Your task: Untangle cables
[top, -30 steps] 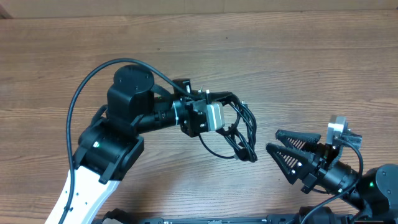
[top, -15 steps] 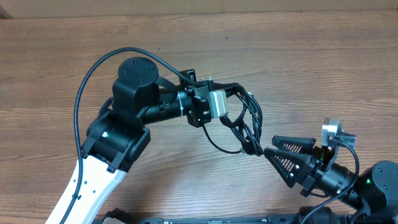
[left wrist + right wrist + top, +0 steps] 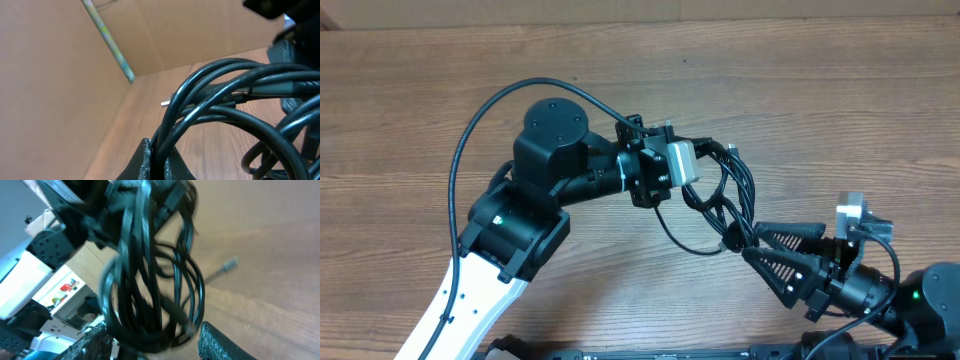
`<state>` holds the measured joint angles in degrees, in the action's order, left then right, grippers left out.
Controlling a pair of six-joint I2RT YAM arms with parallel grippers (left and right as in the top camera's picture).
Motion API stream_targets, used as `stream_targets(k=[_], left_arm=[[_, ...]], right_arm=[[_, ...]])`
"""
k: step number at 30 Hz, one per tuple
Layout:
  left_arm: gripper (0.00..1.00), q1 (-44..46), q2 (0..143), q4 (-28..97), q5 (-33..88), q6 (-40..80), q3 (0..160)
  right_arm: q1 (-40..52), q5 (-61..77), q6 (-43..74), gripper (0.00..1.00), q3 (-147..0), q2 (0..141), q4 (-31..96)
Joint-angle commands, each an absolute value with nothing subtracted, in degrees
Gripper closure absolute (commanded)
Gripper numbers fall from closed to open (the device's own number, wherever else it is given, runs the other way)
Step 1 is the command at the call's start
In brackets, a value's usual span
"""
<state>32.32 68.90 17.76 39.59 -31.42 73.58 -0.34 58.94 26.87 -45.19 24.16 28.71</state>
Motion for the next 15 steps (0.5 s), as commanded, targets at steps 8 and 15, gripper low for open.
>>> stream_targets(k=[8, 15], left_arm=[[0.96, 33.1, 69.0, 23.1, 43.0, -33.9, 74.0], [0.96, 34.4, 69.0, 20.7, 46.6, -33.9, 74.0]], right_arm=[[-0.3, 57.9, 26.6, 0.41, -46.6, 24.5, 18.9], [-0.3, 57.9, 26.6, 0.45, -46.5, 26.6, 22.4]])
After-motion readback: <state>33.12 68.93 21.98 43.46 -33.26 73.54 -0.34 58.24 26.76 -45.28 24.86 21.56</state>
